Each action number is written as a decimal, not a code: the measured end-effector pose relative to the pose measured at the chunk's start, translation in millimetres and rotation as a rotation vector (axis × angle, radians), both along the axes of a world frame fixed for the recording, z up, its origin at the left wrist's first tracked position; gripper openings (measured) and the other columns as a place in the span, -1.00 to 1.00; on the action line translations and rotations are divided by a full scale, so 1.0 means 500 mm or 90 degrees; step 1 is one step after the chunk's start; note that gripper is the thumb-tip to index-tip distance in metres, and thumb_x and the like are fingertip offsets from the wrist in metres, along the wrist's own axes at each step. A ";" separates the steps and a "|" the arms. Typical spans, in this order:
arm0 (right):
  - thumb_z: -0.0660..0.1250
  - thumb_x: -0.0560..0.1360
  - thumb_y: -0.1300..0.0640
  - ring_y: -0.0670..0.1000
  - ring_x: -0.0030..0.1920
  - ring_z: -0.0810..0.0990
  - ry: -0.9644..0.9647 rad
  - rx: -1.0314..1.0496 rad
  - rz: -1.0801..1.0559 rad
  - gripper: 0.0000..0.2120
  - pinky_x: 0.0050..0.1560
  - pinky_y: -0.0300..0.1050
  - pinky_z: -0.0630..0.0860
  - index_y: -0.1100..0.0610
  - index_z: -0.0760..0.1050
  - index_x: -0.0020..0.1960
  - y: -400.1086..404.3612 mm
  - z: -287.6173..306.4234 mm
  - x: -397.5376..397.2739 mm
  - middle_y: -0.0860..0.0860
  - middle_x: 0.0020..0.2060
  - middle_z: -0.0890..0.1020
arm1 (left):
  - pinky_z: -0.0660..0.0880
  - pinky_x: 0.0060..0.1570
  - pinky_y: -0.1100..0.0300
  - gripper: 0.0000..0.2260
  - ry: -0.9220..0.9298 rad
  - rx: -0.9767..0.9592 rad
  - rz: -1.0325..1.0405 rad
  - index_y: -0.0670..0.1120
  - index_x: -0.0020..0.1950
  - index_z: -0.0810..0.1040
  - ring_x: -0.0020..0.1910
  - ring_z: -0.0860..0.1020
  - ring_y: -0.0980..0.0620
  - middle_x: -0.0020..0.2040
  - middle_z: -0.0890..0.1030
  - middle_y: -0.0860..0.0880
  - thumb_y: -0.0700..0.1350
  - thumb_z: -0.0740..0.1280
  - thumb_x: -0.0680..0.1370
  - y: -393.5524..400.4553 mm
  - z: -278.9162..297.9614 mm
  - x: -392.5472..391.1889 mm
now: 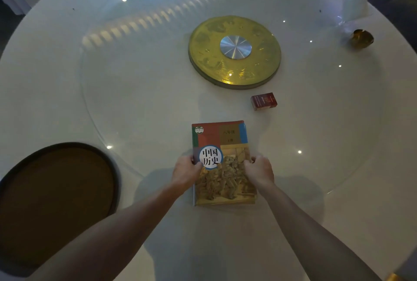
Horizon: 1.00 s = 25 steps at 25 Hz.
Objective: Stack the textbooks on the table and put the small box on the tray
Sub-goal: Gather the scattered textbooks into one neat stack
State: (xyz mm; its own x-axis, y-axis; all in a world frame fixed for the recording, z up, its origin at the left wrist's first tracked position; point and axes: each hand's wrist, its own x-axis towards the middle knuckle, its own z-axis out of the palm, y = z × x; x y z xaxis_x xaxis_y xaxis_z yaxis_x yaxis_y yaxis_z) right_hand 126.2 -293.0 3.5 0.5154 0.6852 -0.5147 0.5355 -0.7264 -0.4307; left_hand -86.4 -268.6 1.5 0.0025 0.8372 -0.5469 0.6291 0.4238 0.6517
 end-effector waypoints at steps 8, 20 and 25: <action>0.27 0.53 0.06 0.15 -0.19 0.60 0.026 -0.029 0.003 -0.80 -0.18 -0.06 0.50 0.16 0.59 -0.13 0.002 0.004 -0.002 0.08 -0.22 0.65 | 0.44 -0.42 0.31 -0.68 0.003 -0.022 0.048 -0.11 0.23 0.63 -0.05 0.65 -0.04 0.05 0.67 -0.12 -0.05 0.32 0.53 0.003 -0.014 0.014; 0.30 0.58 0.04 0.02 -0.10 0.58 0.135 0.050 -0.073 -0.72 -0.03 0.00 0.59 0.17 0.60 0.20 -0.035 0.002 0.003 0.01 -0.11 0.62 | 0.55 -0.07 0.13 -0.64 0.087 0.013 -0.036 -0.16 0.31 0.48 0.12 0.54 -0.09 0.16 0.55 -0.14 -0.03 0.32 0.56 0.063 0.038 0.016; 0.31 0.43 0.16 0.09 -0.23 0.40 0.176 0.128 -0.428 -0.89 -0.19 0.01 0.33 0.19 0.44 -0.23 -0.128 0.010 -0.032 0.06 -0.34 0.43 | 0.42 0.35 -0.04 -0.52 0.136 0.199 -0.260 -0.15 0.47 0.39 0.36 0.43 -0.13 0.42 0.45 -0.15 -0.06 0.29 0.56 0.157 0.061 0.070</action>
